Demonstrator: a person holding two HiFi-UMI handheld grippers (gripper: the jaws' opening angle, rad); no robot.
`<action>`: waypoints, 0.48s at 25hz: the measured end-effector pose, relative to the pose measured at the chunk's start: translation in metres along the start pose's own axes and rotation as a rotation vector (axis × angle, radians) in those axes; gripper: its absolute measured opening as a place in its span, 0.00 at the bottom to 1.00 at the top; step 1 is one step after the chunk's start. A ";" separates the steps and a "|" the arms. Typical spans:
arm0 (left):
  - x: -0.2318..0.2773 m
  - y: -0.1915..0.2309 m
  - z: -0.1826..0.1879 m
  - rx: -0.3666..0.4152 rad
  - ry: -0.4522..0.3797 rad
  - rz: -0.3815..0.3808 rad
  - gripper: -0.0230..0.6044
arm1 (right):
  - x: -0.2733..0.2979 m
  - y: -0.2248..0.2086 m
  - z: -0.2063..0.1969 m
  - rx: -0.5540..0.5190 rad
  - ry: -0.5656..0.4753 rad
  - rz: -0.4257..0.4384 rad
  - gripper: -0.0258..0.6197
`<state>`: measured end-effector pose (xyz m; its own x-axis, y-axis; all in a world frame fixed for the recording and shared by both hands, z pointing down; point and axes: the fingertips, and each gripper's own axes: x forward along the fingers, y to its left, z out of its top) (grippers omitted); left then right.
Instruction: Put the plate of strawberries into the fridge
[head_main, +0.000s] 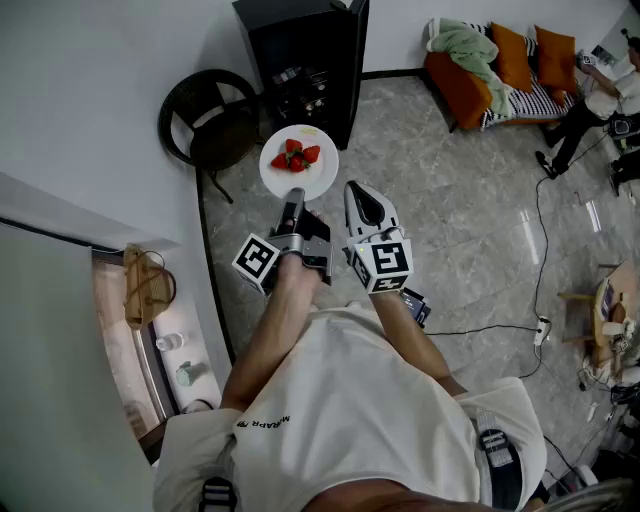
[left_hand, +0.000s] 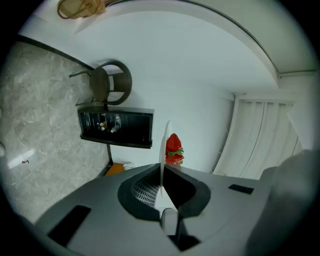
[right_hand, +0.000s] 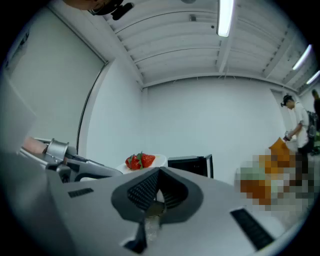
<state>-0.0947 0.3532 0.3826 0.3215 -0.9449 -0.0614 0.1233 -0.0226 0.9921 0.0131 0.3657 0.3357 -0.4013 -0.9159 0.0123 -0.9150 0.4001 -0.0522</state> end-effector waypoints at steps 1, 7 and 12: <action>-0.001 0.001 0.000 0.003 -0.002 0.007 0.05 | 0.000 0.001 0.000 -0.001 0.002 0.001 0.06; -0.004 0.003 0.003 0.028 -0.008 0.024 0.05 | 0.003 0.004 0.001 -0.007 0.006 0.016 0.06; -0.005 -0.003 0.001 0.040 -0.011 0.021 0.05 | 0.003 0.005 -0.002 0.001 0.019 0.024 0.06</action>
<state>-0.0976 0.3579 0.3797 0.3132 -0.9489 -0.0397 0.0785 -0.0157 0.9968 0.0070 0.3651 0.3377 -0.4241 -0.9051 0.0305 -0.9049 0.4222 -0.0533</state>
